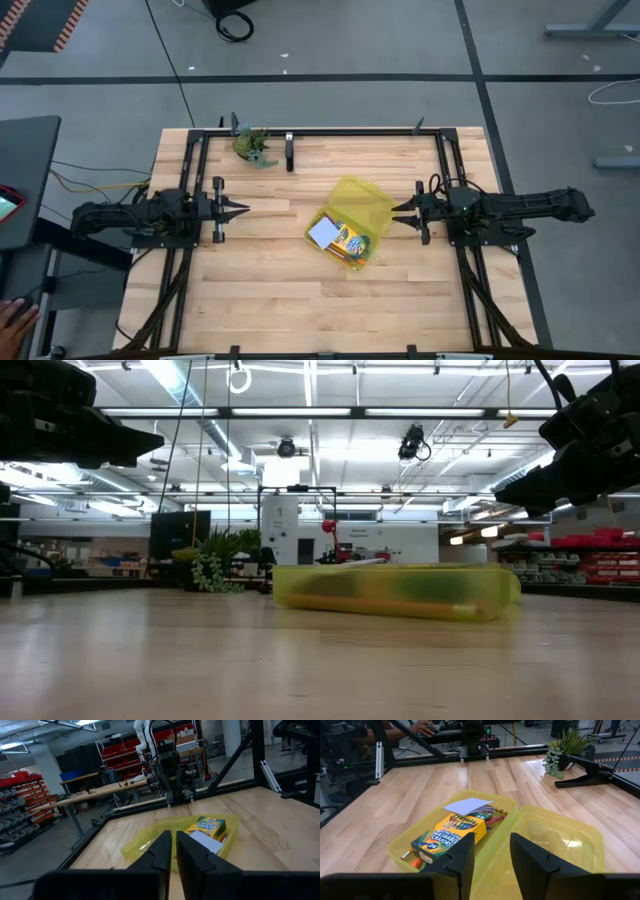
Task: Pack school essentials
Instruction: Return to Home Position
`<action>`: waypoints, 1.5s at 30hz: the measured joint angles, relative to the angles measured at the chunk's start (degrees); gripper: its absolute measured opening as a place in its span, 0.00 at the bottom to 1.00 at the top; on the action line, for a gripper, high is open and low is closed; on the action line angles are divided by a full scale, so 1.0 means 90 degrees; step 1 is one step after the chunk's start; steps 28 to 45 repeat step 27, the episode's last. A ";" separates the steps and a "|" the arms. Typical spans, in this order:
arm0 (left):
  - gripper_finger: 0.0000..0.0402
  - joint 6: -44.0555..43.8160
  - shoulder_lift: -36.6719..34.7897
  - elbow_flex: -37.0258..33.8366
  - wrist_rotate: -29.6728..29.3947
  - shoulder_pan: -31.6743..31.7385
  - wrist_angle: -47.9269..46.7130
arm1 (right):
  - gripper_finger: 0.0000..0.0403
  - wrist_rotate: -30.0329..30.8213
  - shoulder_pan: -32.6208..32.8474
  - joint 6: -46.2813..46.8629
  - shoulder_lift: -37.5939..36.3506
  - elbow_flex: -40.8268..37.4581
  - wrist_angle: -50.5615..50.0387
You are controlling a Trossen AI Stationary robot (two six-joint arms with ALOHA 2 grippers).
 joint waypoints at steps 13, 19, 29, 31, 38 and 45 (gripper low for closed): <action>0.10 0.0000 0.0000 0.0000 0.0000 -0.0002 0.0000 | 0.33 0.0000 0.0000 0.0000 0.0000 0.0000 0.0000; 0.09 0.0000 0.0000 0.0000 0.0000 0.0000 0.0000 | 0.33 0.0000 0.0000 0.0000 -0.0001 0.0000 0.0000; 0.08 0.0000 0.0000 0.0000 0.0001 -0.0001 0.0000 | 0.33 0.0000 0.0000 0.0000 -0.0002 0.0000 0.0000; 0.08 0.0000 0.0000 0.0000 0.0001 -0.0001 0.0000 | 0.33 0.0000 0.0000 0.0000 -0.0002 0.0000 0.0000; 0.08 0.0000 0.0000 0.0000 0.0001 -0.0001 0.0000 | 0.33 0.0000 0.0000 0.0000 -0.0002 0.0000 0.0000; 0.08 0.0000 0.0000 0.0000 0.0001 -0.0001 0.0000 | 0.33 0.0000 0.0000 0.0000 -0.0002 0.0000 0.0000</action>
